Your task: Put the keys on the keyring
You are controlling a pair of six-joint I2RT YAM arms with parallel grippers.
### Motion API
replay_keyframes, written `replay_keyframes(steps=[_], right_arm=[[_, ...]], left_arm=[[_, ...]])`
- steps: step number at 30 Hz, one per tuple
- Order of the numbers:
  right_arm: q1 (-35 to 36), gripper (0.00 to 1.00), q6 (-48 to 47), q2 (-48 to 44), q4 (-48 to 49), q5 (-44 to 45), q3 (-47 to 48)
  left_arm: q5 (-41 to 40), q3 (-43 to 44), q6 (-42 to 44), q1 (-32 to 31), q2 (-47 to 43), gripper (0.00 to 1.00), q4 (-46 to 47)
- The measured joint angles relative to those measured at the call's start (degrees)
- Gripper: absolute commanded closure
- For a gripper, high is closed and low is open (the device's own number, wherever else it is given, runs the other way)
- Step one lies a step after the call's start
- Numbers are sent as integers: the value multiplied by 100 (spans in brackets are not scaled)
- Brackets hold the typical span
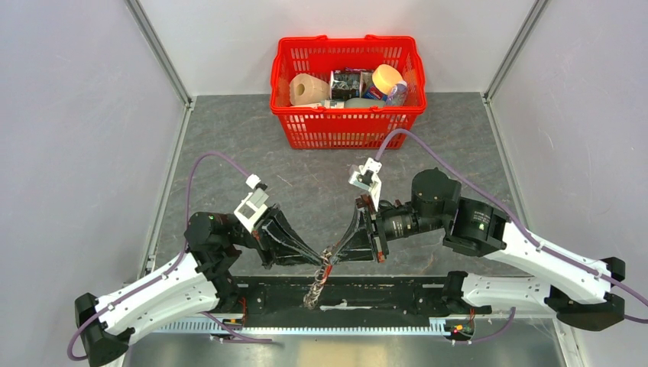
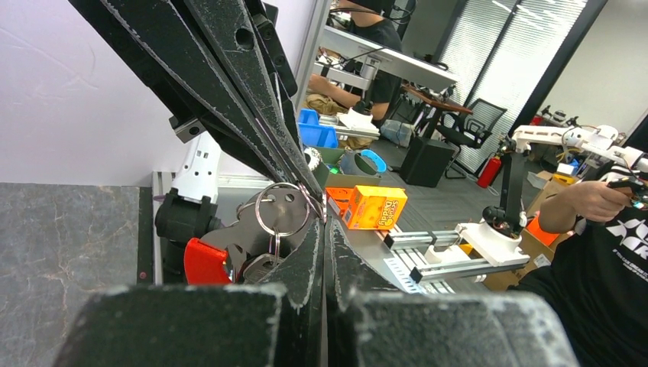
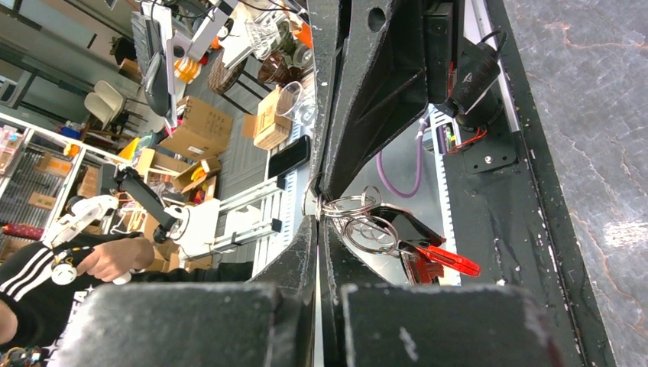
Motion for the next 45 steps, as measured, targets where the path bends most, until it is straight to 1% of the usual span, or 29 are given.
replay_keyframes(steps=[8,10,11,14,16,17,19,20,22,28,34,45], right_arm=[[79,100,-199,-103,-46,302,0],[111,100,-271,-144,-70,365,2],[114,100,-297,-155,-83,389,2],[125,100,-380,-157,-142,470,4],[122,100,-468,-157,-245,564,20],[122,100,-525,-155,-326,640,42],[122,100,-632,-149,-424,734,92],[122,100,-702,-140,-481,785,138],[122,100,-815,-122,-562,835,225],[138,100,-1207,-63,-629,837,466],[162,100,-1563,-59,-636,719,501],[188,100,-2044,-59,-417,590,501]], left_arm=[[-2,-24,2,0,-205,98,63],[0,-87,2,0,-275,96,133],[-7,-125,2,0,-302,94,173],[-39,-238,2,0,-334,78,319],[11,-315,-11,0,-341,70,439],[59,-350,-26,0,-350,63,518],[105,-391,-42,0,-389,53,638],[116,-396,-48,0,-415,49,686],[133,-396,-52,0,-455,47,754],[138,-396,-2,0,-527,45,579],[-122,-396,44,0,-505,46,382],[-605,-393,17,0,-308,47,339]])
